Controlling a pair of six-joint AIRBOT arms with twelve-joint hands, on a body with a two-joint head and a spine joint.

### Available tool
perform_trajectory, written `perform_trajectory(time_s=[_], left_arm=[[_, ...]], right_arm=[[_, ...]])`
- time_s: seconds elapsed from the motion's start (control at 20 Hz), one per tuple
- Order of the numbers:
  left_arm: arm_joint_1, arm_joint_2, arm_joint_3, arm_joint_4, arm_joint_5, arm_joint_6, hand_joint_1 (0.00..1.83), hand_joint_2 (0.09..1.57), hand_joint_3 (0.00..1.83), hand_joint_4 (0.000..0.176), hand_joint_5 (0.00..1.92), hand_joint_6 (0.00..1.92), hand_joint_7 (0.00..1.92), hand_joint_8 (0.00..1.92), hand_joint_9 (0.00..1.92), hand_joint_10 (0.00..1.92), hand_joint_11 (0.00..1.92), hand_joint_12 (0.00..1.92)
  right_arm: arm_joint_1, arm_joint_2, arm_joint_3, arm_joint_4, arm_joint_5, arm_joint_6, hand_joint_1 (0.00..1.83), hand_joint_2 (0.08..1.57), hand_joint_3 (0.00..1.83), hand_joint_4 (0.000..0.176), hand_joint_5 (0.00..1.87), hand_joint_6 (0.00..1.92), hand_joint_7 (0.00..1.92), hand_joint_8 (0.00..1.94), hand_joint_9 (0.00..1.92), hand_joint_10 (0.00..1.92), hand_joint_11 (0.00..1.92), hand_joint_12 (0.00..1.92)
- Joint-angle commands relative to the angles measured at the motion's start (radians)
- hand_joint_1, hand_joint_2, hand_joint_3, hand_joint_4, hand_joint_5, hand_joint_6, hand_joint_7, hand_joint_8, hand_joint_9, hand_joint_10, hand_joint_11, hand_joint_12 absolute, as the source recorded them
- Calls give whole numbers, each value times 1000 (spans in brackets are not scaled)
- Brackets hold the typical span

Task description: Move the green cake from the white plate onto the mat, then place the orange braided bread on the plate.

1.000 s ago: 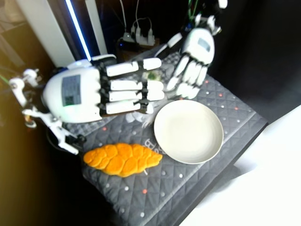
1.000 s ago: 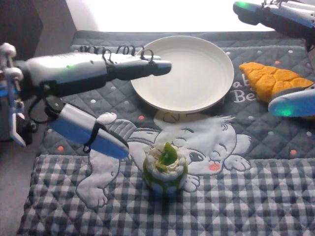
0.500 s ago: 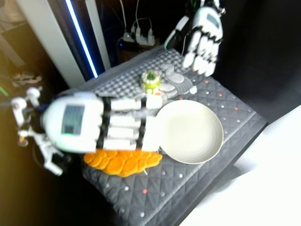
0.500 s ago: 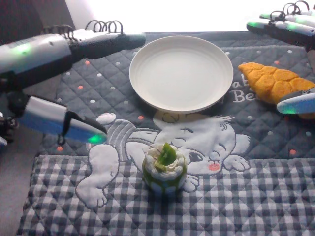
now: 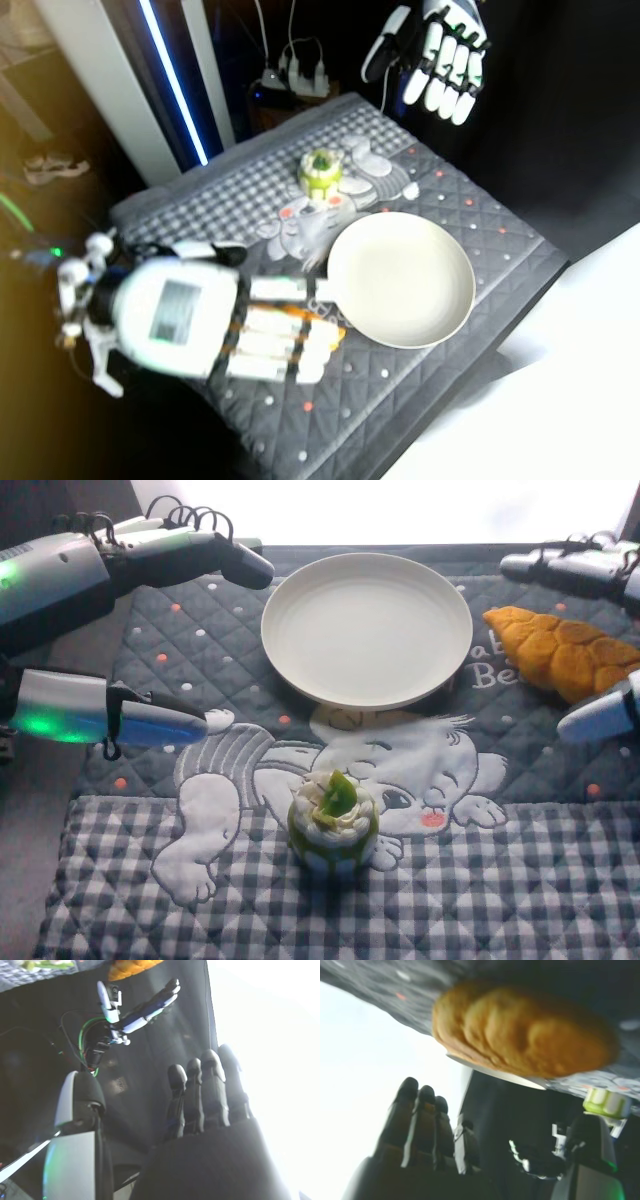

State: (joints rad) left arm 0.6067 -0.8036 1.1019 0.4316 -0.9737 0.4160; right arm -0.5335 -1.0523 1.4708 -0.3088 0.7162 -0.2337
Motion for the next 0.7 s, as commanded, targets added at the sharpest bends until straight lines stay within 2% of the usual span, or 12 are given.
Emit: perform_trajectory(time_s=[0.0,0.1,0.15,0.2,0.25,0.35,0.4,0.45,0.5,0.55,0.65], left_arm=[[-7,17,-2,-51,-120,-4,786,1045,0,0,105,580,203,0,171,39,0,440],[-3,33,-10,-53,-121,-3,786,1045,0,0,104,581,203,0,172,38,0,440],[-3,36,-13,-55,-122,-1,786,1045,0,0,104,582,203,0,172,37,0,440],[-3,36,-13,-58,-122,1,786,1045,0,0,103,582,203,0,172,37,0,439],[-3,36,-13,-61,-122,2,786,1045,0,0,103,583,203,0,172,37,0,439],[-3,36,-14,-61,-123,2,786,1045,0,0,103,584,203,0,173,36,0,438],[-3,36,-14,-61,-123,2,786,1045,0,0,102,585,203,0,173,36,0,438],[-3,35,-14,-61,-123,2,786,1045,0,0,102,585,203,0,173,35,0,438],[-3,35,-14,-61,-122,2,786,1045,0,0,102,586,203,0,173,35,0,438],[-3,35,-14,-61,-122,2,786,1045,0,0,101,587,203,0,173,35,0,438],[-3,34,-14,-61,-122,3,786,1045,0,0,101,588,203,0,173,34,0,437]], right_arm=[[12,1,12,32,67,12,702,706,1,176,0,0,94,4,203,1,0,529],[12,-9,19,25,38,12,647,701,0,176,0,0,118,1,228,2,0,729],[11,-10,18,16,28,12,640,717,6,175,0,0,119,0,230,1,0,750],[11,-11,17,7,18,12,647,735,5,168,0,0,35,0,207,2,0,794],[11,-12,17,-2,5,12,670,737,2,167,0,0,20,0,212,3,0,744],[11,-14,23,-14,-23,12,740,747,1,143,0,0,0,0,224,4,0,716],[11,-16,28,-16,-37,12,749,748,0,160,0,0,32,5,251,9,0,805],[11,-18,33,-16,-45,12,821,758,1,141,0,0,33,2,233,3,0,870],[11,-21,40,-16,-55,12,829,753,0,158,0,0,67,14,238,5,0,879],[11,-25,49,-15,-65,12,896,768,1,153,0,0,14,2,199,3,0,804],[11,-30,64,-4,-77,12,892,771,0,153,0,0,90,9,279,17,0,1095]])
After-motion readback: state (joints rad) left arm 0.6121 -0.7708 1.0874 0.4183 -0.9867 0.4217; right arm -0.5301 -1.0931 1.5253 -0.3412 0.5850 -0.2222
